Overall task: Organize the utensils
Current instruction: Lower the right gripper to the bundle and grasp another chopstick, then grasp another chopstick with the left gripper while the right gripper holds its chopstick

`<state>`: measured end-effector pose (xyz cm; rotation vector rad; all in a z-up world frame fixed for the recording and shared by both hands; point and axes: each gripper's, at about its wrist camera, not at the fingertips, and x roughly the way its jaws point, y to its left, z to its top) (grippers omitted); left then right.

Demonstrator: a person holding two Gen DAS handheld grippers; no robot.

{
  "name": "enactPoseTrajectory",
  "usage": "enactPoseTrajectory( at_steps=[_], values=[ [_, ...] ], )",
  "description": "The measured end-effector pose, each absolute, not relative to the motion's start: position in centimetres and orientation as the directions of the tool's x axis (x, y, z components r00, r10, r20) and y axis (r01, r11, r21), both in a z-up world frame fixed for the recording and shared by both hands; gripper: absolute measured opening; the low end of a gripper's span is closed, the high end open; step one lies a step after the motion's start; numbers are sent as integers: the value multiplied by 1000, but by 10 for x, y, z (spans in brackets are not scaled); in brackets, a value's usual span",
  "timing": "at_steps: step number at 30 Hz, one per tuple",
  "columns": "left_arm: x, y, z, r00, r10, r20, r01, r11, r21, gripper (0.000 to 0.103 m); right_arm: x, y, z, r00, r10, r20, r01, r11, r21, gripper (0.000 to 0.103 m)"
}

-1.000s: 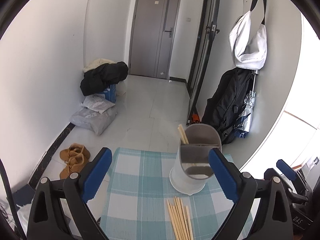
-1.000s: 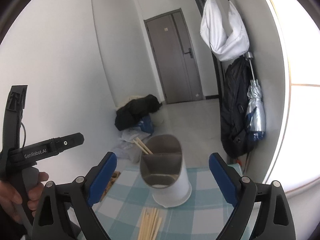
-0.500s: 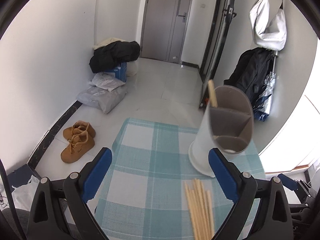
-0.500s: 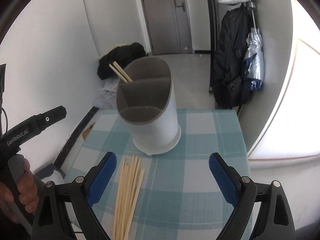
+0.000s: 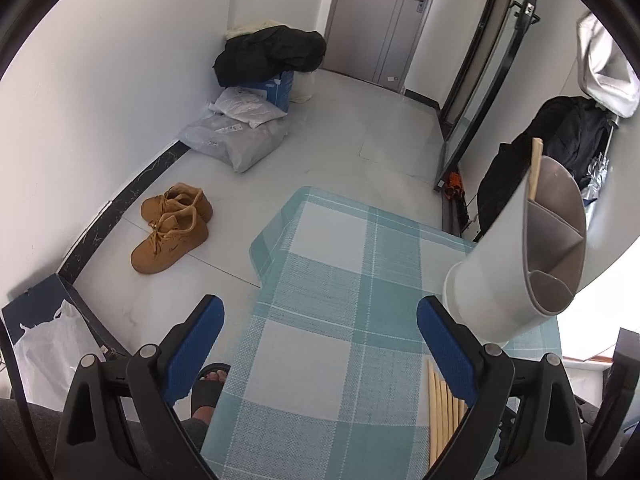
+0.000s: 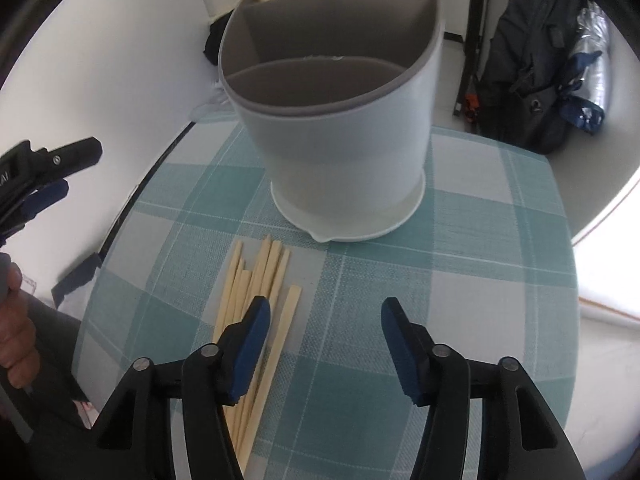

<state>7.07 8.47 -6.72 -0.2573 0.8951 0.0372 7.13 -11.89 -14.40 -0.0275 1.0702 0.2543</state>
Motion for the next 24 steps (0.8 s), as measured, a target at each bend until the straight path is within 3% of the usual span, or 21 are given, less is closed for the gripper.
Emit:
enactPoseTrajectory(
  at_steps=[7, 15, 24],
  values=[
    [76, 96, -76, 583, -108, -805, -163, 955, -247, 95, 77, -101, -160, 398, 108, -911, -237, 971, 12, 41],
    [79, 96, -82, 559, -102, -823, -164, 959, -230, 95, 75, -73, -160, 412, 56, -909, -322, 943, -88, 7],
    [81, 78, -103, 463, -197, -864, -77, 962, -261, 95, 72, -112, -143, 456, 212, -864, -248, 963, 105, 5]
  ],
)
